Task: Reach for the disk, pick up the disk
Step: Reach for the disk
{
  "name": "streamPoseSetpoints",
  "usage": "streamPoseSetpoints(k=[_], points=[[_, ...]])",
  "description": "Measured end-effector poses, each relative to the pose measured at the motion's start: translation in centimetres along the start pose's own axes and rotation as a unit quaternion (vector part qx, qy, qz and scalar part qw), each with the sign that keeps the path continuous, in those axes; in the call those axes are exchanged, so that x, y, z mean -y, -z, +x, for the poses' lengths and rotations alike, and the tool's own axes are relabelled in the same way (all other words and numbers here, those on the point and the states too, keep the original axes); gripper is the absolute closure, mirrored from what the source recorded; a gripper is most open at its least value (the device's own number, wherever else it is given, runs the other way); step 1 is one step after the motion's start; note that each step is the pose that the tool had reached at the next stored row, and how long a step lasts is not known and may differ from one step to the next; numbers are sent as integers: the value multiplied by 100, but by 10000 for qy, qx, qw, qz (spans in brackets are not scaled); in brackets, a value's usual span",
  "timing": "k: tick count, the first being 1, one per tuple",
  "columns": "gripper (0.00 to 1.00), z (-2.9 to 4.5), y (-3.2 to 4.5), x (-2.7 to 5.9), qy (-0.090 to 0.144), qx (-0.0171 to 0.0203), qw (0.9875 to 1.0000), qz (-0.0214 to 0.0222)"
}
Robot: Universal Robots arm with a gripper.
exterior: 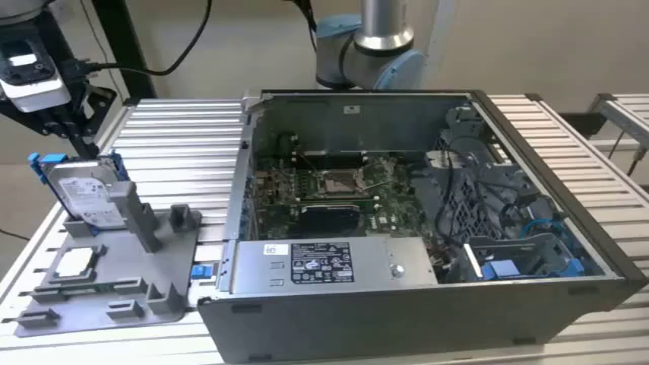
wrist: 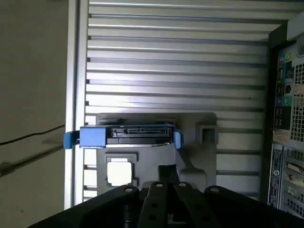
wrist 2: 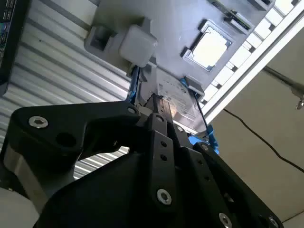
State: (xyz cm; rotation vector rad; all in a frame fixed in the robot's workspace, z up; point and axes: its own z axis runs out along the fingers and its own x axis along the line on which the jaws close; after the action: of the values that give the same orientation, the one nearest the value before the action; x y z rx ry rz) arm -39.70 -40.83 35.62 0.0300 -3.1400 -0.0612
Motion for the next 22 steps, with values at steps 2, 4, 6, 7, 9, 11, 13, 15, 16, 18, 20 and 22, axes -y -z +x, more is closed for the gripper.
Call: streamPoseSetpoints(k=[2, 4, 6, 7, 9, 11, 13, 15, 16, 18, 20, 22], points=[[100, 0, 0, 0, 0, 0, 10000, -1], [100, 0, 0, 0, 0, 0, 10000, -1], [100, 0, 0, 0, -1, 0, 10000, -2], [100, 1, 0, -1, -1, 0, 10000, -2], [100, 0, 0, 0, 0, 0, 10000, -2], [100, 0, 0, 0, 0, 0, 10000, -2], [100, 1, 0, 1, 1, 0, 10000, -2], [100, 29, -1, 0, 0, 0, 10000, -2], [100, 57, -1, -4, 0, 2, 10000, -2], [100, 135, -2, -30, 1, 2, 10000, -2], [100, 222, -5, -67, 0, 4, 10000, -2], [100, 287, -8, -123, 1, 4, 10000, -2]])
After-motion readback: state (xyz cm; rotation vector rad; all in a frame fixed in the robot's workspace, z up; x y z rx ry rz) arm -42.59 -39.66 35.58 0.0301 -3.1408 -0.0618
